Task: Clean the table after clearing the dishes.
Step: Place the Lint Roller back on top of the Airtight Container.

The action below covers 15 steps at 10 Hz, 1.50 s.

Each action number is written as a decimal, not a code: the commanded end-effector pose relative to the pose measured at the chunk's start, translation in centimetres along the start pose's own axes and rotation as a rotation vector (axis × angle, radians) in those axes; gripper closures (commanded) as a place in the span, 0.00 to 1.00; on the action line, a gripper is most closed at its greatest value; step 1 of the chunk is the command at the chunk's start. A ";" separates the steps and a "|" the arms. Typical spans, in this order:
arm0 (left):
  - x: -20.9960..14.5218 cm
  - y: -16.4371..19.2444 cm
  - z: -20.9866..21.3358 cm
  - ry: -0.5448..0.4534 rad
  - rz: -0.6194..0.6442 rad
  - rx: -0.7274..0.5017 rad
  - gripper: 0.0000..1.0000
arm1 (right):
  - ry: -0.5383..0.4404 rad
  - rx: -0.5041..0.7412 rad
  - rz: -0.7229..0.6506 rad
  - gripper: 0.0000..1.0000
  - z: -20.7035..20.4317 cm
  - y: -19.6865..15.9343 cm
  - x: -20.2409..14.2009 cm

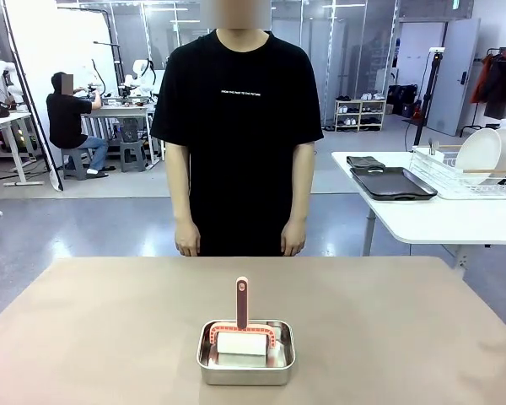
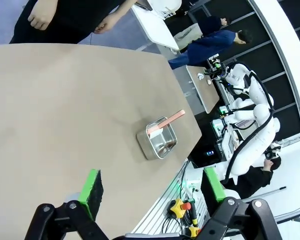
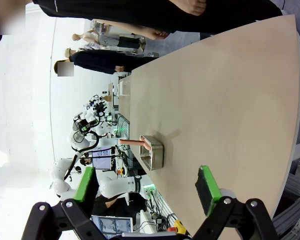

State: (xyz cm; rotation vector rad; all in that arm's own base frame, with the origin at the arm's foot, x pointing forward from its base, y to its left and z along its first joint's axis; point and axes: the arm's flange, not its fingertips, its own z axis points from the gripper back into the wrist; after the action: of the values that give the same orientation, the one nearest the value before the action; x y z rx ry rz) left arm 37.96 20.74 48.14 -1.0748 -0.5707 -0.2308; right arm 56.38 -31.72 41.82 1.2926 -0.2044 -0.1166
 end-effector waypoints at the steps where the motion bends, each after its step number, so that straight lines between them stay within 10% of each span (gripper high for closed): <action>1: 0.0 0.3 -0.2 0.002 0.005 -0.005 0.00 | 0.000 0.002 0.002 0.00 -0.1 0.3 -0.1; 3: 2.2 2.2 1.4 0.094 0.035 -0.178 0.00 | 0.000 0.002 0.002 0.00 -0.1 0.3 -0.1; 15: 1.6 8.9 5.3 0.056 0.142 -0.158 0.00 | 0.000 0.002 0.002 0.00 -0.1 0.3 -0.1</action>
State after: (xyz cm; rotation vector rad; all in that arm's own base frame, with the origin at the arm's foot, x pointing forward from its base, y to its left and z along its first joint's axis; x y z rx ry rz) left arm 41.84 29.51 44.12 -1.2605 -0.4359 -0.1860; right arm 56.38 -31.72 41.82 1.2924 -0.2045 -0.1165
